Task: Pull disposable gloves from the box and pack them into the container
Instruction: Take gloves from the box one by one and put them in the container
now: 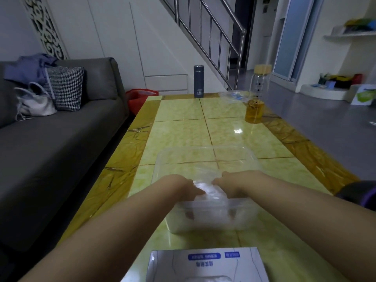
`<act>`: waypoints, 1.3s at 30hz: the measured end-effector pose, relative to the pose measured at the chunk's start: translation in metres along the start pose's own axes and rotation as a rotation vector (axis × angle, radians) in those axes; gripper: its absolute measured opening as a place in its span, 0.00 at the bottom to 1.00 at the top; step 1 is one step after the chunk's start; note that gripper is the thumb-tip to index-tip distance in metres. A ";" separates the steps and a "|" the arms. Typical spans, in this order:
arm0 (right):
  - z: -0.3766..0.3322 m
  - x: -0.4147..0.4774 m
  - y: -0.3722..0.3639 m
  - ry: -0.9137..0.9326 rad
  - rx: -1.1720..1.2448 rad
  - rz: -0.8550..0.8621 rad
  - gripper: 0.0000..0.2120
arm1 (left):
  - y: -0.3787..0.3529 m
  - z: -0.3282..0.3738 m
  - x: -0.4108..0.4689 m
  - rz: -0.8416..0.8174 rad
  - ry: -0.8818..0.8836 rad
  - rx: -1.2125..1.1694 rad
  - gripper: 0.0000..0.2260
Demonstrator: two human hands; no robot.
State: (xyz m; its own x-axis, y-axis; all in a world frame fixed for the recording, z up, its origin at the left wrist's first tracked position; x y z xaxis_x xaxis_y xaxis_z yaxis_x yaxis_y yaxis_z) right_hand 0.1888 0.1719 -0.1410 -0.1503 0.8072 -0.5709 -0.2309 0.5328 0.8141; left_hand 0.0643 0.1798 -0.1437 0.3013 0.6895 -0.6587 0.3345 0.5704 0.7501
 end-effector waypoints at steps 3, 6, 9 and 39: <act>-0.001 -0.018 0.010 0.054 0.079 0.147 0.43 | 0.008 0.000 -0.019 0.045 -0.068 0.128 0.37; -0.005 -0.059 0.030 0.134 0.201 0.455 0.28 | 0.022 -0.001 -0.047 0.270 -0.140 0.004 0.30; -0.016 -0.110 0.038 0.255 0.325 0.716 0.16 | 0.031 -0.011 -0.084 0.642 -0.160 -0.114 0.21; -0.103 -0.151 -0.084 0.402 0.059 0.576 0.05 | -0.143 0.018 -0.132 0.411 -0.236 -0.300 0.36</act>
State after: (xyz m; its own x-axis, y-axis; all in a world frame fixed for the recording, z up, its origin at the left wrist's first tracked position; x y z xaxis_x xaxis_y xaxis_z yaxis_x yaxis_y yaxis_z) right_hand 0.1321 -0.0206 -0.1341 -0.5791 0.8146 -0.0334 0.0429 0.0713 0.9965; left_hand -0.0073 -0.0004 -0.1648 0.5567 0.7828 -0.2781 -0.1106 0.4016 0.9091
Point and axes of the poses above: each hand's wrist, its own x-axis towards the middle knuckle, its own y-axis out of the back of the hand, z = x × y, the point moved 4 cm from there along x, towards the middle knuckle
